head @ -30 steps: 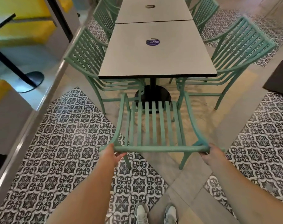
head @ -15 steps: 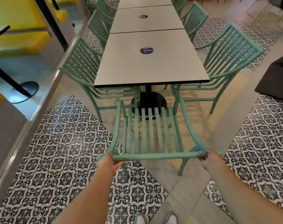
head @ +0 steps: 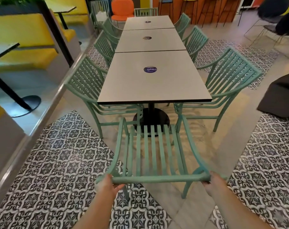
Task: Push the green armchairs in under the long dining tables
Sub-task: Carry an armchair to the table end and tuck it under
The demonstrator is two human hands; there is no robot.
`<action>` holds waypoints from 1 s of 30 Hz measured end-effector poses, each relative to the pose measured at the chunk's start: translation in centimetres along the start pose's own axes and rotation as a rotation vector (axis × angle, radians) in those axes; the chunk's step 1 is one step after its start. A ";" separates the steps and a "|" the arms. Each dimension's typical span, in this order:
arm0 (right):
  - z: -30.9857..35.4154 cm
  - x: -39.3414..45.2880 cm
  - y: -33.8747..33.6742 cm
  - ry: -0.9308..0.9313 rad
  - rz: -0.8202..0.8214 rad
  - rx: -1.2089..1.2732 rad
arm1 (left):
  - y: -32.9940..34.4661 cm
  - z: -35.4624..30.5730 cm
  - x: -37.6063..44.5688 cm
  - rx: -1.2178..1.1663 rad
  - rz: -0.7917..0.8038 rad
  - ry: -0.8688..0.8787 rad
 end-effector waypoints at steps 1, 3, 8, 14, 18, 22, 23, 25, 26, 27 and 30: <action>-0.1 -0.1 0.1 -0.002 0.005 0.004 | -0.1 -0.2 -0.1 0.014 0.002 -0.013; -0.4 -0.1 0.1 -0.016 0.004 0.008 | -0.2 -0.4 -0.1 0.001 0.008 -0.028; -0.7 -0.6 -0.3 -0.027 -0.003 -0.004 | -0.2 -0.1 0.0 -0.039 -0.009 -0.053; -0.8 -0.5 -0.4 -0.045 0.005 0.002 | -0.2 -0.2 -0.6 -0.046 0.026 -0.070; -1.0 -0.4 -0.4 -0.050 -0.001 0.007 | -0.2 -0.3 -0.7 -0.020 0.039 -0.074; -0.7 -0.6 -0.3 -0.035 0.007 0.002 | -0.3 -0.3 -0.5 -0.025 0.015 -0.063; -0.6 -0.6 -0.3 -0.030 0.011 0.005 | -0.2 -0.3 -0.6 -0.029 0.005 -0.051; -0.4 -0.5 -0.4 -0.023 0.005 0.005 | -0.1 -0.1 -0.8 -0.045 -0.021 -0.026; -0.4 -0.4 -0.5 -0.023 0.001 0.004 | 0.0 -0.1 -0.8 -0.048 -0.028 -0.020; -0.3 -0.5 -0.5 -0.031 0.007 0.004 | 0.1 0.0 -0.9 -0.053 -0.029 -0.020; -0.3 -0.7 -0.4 -0.038 -0.001 -0.018 | -0.2 0.2 -0.9 -0.051 -0.039 -0.023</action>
Point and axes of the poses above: each hand's wrist, its own x-axis towards the middle knuckle, its own y-axis out of the palm, z = x × y, the point moved 2 cm from there along x, towards the middle knuckle, and after that the axes turned 7 degrees about -y, right-handed, at the moved point
